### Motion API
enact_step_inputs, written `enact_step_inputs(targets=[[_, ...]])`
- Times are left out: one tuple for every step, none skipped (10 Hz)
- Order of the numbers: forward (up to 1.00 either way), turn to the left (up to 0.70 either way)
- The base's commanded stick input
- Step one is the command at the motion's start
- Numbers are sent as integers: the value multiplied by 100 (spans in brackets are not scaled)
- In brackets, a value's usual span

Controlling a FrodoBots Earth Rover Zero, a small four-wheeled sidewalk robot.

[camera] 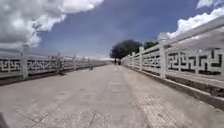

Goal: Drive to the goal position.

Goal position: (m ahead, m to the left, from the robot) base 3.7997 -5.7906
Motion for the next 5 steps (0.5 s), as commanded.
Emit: enact_step_inputs(targets=[[70,0],[70,0],[70,0],[70,0],[70,0]])
